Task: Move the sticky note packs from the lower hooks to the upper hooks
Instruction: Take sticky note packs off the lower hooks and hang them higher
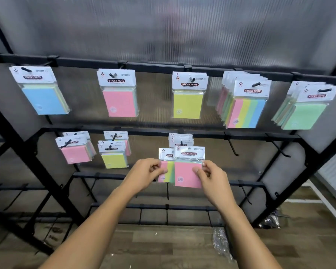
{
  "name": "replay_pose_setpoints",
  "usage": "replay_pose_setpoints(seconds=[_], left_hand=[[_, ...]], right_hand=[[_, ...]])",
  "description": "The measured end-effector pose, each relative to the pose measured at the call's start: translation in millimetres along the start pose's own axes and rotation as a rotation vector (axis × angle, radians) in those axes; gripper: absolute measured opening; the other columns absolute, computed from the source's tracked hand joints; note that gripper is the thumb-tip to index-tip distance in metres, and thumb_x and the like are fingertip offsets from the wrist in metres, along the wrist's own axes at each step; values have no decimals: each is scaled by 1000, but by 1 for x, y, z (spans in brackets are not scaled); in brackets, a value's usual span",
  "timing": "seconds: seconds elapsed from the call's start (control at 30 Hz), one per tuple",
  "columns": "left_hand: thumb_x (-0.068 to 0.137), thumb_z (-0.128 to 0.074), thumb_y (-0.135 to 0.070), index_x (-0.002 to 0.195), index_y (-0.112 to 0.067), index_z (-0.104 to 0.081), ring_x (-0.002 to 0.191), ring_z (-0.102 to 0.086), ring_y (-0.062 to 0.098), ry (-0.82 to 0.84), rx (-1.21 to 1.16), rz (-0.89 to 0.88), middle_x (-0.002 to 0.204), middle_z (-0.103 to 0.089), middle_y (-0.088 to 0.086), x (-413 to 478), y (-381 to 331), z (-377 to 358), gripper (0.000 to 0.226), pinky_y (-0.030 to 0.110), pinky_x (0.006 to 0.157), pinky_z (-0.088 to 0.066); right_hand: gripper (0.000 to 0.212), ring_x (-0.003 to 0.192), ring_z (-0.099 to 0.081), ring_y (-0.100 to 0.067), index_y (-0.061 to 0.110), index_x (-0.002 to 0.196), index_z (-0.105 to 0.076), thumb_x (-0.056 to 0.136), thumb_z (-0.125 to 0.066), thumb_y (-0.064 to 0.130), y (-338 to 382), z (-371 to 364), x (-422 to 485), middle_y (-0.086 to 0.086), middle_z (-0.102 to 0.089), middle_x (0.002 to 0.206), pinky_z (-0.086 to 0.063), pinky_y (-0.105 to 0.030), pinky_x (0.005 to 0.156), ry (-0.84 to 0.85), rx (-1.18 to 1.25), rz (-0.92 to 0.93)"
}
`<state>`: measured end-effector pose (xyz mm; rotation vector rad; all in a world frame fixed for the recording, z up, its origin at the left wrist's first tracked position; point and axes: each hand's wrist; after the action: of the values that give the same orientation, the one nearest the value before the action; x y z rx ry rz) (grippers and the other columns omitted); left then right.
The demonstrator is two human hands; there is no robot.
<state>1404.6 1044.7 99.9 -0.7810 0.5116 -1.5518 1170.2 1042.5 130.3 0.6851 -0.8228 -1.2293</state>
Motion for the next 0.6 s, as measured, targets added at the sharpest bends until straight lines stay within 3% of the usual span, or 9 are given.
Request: replay_pose_setpoints(seconds=[0.1,0.23,0.37,0.47,0.6], left_hand=[[85,-72,-34,62,-19,-49,52,-35,6,-36,7,17,54,-41,-8,-10,7,26,36,16,50,-30],[85,-71,-33,63,-26,-50,55,-37,4,-95,5,45,60,-47,-9,-18,20,58,31,20,56,-33],[84,-72,-31,61,-31,-50,55,-37,2,-146,-35,39,59,-46,-12,-24,28,87,32,22,57,-34],[83,-72,-36,59,-28,-47,54,-35,6,-174,-52,43,55,-40,-10,-27,33,104,36,25,55,-31],[84,-71,-36,60,-25,-45,53,-33,6,-165,-41,10,54,-37,-9,-29,39,121,38,25,54,-29]], right_hand=[[26,67,-54,9,32,74,-48,95,-61,23,32,-15,5,17,-57,71,-40,-10,58,6,8,66],[13,81,-57,-11,19,94,-59,95,-61,31,77,-40,17,12,-58,80,-41,-24,69,19,18,143],[15,78,-58,-9,21,86,-55,94,-61,31,123,-58,29,10,-62,80,-38,-11,61,19,76,239],[15,76,-60,-8,20,85,-57,94,-62,31,155,-66,39,9,-65,80,-44,-19,65,-4,116,309],[23,74,-59,-19,11,84,-57,94,-61,32,190,-75,52,-2,-65,78,-45,-30,63,-63,115,393]])
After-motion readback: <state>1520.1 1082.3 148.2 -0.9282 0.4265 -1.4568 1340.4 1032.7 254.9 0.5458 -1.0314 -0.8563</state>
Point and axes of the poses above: each hand's wrist, its own x-axis towards the middle knuckle, its own z-axis out of the back of the hand, y = z × x
